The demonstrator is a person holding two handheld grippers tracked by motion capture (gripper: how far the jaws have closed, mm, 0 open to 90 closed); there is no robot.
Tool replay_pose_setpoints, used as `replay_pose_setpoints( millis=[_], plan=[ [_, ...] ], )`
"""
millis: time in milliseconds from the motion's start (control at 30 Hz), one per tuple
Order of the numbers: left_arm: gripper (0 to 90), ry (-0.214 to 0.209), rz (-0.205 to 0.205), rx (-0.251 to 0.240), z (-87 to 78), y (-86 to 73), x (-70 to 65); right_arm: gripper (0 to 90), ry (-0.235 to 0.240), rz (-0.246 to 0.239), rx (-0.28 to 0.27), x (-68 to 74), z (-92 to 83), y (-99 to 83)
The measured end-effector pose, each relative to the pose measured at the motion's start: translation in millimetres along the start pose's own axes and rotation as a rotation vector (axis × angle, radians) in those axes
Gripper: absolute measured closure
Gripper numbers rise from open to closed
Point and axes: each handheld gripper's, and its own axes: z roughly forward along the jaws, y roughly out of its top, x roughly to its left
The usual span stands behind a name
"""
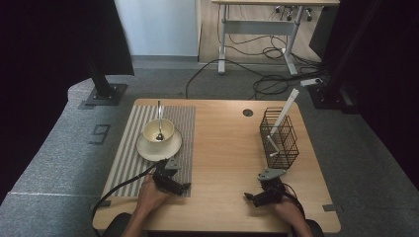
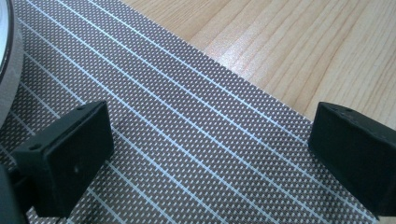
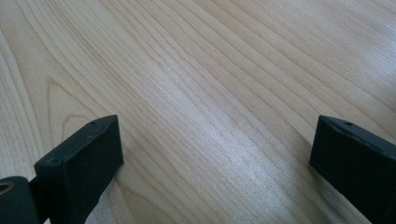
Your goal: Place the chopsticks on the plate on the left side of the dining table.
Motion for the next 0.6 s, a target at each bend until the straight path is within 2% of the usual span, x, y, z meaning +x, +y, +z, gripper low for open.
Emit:
replay_pose_setpoints(
  millis=[600],
  plan=[
    [0.0,0.003,-0.009,-0.003,-0.1,-0.3,-0.7,1.5,-0.001,0.001,-0.001,0.1,0.1,0.0]
  ],
)
